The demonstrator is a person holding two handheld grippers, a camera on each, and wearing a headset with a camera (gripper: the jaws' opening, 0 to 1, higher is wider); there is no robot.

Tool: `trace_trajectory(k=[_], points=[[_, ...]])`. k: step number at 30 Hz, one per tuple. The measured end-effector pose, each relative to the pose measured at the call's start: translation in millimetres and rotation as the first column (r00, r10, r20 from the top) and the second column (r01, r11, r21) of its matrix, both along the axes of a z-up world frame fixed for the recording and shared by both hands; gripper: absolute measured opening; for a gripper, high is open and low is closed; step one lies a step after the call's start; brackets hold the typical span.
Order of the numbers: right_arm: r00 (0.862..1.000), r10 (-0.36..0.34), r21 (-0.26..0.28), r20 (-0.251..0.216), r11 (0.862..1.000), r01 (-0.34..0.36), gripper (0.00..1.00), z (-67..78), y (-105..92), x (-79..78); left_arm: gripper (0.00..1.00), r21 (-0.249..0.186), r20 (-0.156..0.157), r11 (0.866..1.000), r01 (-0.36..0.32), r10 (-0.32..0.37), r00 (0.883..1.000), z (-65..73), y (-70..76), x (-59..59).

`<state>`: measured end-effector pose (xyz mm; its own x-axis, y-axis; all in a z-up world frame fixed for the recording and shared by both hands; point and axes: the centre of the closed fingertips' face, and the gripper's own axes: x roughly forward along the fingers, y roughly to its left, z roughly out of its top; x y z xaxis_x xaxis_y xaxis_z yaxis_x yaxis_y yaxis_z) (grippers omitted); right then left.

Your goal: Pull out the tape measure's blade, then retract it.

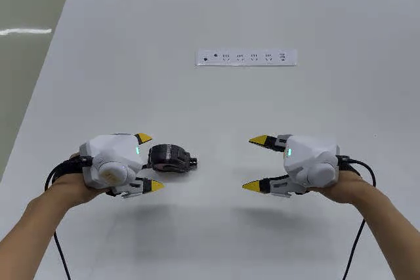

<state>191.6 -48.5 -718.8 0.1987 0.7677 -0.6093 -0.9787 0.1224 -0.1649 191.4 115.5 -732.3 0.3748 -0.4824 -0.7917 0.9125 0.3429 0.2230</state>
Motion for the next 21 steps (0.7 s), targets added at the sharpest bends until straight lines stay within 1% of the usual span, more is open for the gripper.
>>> trace_trajectory(k=[3,6,8,11,16,21], points=[[1.0,0.009,0.005,-0.009,1.0,-0.009,0.57,-3.0,5.9,2.3,0.56,0.013,-0.005,1.0,0.021,-0.021,1.0,-3.1,-1.3,2.7],[0.999,0.005,0.032,-0.036,0.999,-0.004,0.55,-3.3,12.6,5.2,0.54,0.025,-0.011,0.999,0.039,-0.039,0.999,-6.9,-2.6,4.7],[0.999,0.002,0.046,-0.044,0.999,0.0,0.54,-3.3,16.9,7.7,0.53,0.034,-0.016,0.998,0.053,-0.052,0.999,-9.2,-4.0,5.7],[0.999,0.003,0.053,-0.048,0.999,0.0,0.52,-5.0,21.6,10.8,0.51,0.04,-0.021,0.997,0.07,-0.07,0.997,-12.9,-5.6,7.6],[0.999,0.016,0.046,-0.051,0.999,-0.014,0.49,-12.9,29.3,13.5,0.48,0.049,-0.027,0.994,0.095,-0.093,0.995,-20.2,-7.5,14.3],[0.997,0.029,0.04,-0.065,0.999,-0.026,0.48,-19.5,35.3,14.0,0.45,0.071,-0.035,0.99,0.124,-0.122,0.992,-24.4,-8.9,16.0]])
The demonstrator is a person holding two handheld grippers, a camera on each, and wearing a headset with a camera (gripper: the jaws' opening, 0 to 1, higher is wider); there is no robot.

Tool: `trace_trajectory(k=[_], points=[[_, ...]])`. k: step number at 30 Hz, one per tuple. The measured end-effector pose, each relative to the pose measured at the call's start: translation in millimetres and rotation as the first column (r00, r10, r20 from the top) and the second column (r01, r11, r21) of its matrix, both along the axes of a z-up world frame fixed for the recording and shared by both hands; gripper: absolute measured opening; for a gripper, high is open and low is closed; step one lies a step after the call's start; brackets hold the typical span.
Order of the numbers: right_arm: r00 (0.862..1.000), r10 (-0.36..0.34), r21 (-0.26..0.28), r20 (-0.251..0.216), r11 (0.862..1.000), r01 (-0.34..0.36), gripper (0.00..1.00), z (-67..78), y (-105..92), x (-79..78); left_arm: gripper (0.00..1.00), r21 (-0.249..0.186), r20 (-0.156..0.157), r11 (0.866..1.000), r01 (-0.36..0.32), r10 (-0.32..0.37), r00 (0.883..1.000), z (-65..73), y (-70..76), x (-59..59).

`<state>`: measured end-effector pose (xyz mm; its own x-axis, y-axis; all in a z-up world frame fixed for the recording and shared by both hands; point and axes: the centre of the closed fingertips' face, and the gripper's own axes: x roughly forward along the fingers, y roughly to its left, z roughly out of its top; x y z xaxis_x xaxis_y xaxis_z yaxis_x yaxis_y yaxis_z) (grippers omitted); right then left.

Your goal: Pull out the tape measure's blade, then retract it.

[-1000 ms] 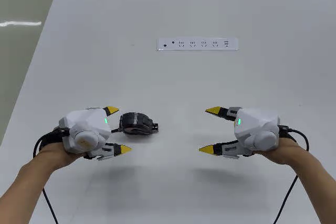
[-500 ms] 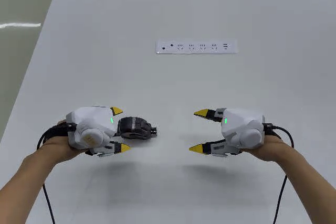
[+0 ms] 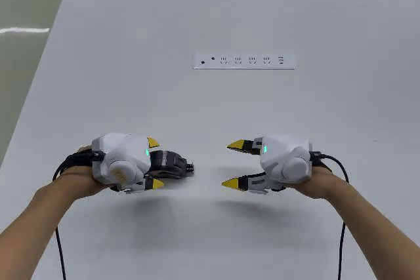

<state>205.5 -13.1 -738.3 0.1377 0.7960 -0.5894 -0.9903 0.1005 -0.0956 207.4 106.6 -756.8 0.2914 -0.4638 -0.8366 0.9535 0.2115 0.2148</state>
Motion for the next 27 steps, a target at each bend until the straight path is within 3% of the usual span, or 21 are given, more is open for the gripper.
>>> trace_trajectory(k=[15,27], points=[[0.999,0.046,0.024,-0.023,0.999,-0.045,0.4,-13.8,30.6,2.7,0.33,0.069,-0.02,0.993,0.092,-0.091,0.996,-10.5,2.7,0.9],[0.995,0.082,0.031,-0.055,0.996,-0.08,0.33,-30.8,45.9,2.3,0.31,0.077,-0.033,0.991,0.111,-0.109,0.993,-16.5,0.3,4.2]])
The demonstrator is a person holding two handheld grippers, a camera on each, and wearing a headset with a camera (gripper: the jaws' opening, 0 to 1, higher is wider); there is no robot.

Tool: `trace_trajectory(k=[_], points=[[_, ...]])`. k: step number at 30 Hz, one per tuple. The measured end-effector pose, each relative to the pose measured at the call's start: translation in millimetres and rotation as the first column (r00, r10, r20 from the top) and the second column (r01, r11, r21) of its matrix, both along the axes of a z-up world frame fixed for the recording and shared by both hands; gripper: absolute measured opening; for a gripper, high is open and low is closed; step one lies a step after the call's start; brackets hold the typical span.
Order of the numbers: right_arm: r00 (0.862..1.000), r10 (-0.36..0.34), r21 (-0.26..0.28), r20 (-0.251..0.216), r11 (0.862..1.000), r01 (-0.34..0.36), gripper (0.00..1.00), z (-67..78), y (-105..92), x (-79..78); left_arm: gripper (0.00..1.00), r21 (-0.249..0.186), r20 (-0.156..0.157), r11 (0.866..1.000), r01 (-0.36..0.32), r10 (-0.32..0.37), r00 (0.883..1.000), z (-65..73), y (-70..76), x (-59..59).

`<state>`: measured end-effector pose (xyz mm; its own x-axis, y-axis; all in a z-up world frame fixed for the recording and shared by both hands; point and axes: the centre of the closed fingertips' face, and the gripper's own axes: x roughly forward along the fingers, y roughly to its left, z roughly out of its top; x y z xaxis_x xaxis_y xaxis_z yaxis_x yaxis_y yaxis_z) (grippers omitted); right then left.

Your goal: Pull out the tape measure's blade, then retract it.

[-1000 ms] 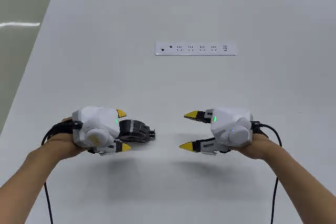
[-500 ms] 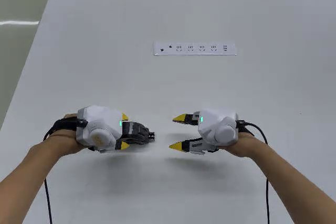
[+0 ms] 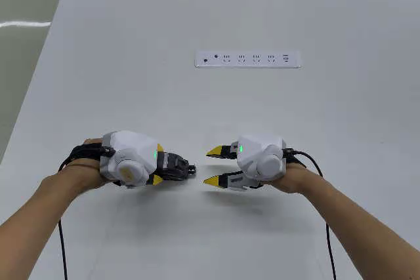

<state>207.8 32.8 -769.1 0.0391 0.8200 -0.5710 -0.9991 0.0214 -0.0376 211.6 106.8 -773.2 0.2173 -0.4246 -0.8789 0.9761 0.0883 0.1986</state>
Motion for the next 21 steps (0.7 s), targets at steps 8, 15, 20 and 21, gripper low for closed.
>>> trace_trajectory(k=[8,15,20,21], points=[[0.999,0.033,-0.003,-0.006,0.999,-0.033,0.28,-11.9,9.3,-2.8,0.31,-0.003,0.001,1.0,0.009,-0.009,1.0,-0.5,0.0,-0.3],[0.999,0.039,0.011,-0.017,0.999,-0.039,0.25,-18.2,18.4,-2.1,0.3,-0.009,-0.004,1.0,0.001,-0.001,1.0,-1.4,1.4,0.1],[0.998,0.063,-0.008,-0.006,0.998,-0.063,0.2,-28.2,19.1,-3.4,0.29,-0.009,-0.01,1.0,0.0,0.0,1.0,-2.5,1.8,0.4],[0.998,0.063,-0.011,-0.005,0.998,-0.063,0.19,-29.7,19.2,-3.1,0.29,-0.009,-0.009,1.0,0.003,-0.003,1.0,-3.3,2.0,0.6]])
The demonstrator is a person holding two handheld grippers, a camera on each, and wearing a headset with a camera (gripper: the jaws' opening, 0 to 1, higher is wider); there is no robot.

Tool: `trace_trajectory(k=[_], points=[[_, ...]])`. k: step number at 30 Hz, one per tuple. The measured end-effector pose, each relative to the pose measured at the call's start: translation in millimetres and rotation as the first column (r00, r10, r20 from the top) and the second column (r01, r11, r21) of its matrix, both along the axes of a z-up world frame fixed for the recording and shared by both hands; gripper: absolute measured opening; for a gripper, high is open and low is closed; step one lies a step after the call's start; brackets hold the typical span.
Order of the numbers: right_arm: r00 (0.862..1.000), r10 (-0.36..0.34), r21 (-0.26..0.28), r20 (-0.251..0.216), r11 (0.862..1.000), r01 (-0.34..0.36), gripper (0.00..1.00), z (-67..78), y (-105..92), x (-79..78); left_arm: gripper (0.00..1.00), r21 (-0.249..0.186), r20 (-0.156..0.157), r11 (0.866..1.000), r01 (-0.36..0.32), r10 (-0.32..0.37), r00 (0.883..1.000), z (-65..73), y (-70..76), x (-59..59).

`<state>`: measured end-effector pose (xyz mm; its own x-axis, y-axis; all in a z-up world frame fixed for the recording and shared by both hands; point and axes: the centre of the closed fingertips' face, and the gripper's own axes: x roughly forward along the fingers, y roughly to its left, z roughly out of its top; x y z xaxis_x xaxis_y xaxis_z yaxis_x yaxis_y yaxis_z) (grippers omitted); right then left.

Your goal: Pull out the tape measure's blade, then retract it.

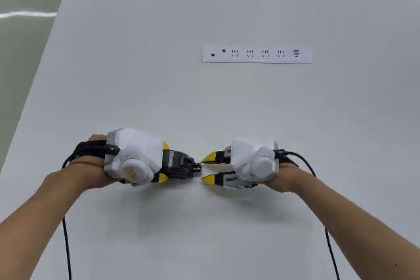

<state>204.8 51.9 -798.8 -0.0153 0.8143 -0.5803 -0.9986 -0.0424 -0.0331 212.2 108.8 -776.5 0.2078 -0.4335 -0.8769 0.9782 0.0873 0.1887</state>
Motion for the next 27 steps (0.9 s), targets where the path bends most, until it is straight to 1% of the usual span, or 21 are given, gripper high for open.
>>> trace_trajectory(k=[4,6,8,16,27], points=[[1.0,0.002,-0.011,0.002,1.0,-0.002,0.19,-5.2,0.1,1.6,0.29,-0.002,-0.002,1.0,0.001,-0.001,1.0,-1.7,0.4,0.6],[1.0,-0.005,-0.011,-0.005,1.0,0.005,0.19,-6.6,-0.4,2.5,0.29,-0.003,-0.003,1.0,0.001,-0.001,1.0,-1.7,0.3,0.6],[1.0,-0.01,-0.003,-0.007,1.0,0.01,0.2,-5.3,1.4,4.2,0.29,-0.006,-0.004,1.0,0.001,-0.001,1.0,-2.6,0.5,1.0],[1.0,-0.005,0.011,-0.021,1.0,0.005,0.18,-5.6,6.2,3.8,0.29,-0.007,-0.006,1.0,0.003,-0.003,1.0,-3.8,0.6,1.4],[1.0,0.004,0.023,-0.03,1.0,-0.003,0.15,-5.2,9.3,5.3,0.29,-0.008,-0.006,1.0,0.005,-0.005,1.0,-0.2,-0.4,-0.2]])
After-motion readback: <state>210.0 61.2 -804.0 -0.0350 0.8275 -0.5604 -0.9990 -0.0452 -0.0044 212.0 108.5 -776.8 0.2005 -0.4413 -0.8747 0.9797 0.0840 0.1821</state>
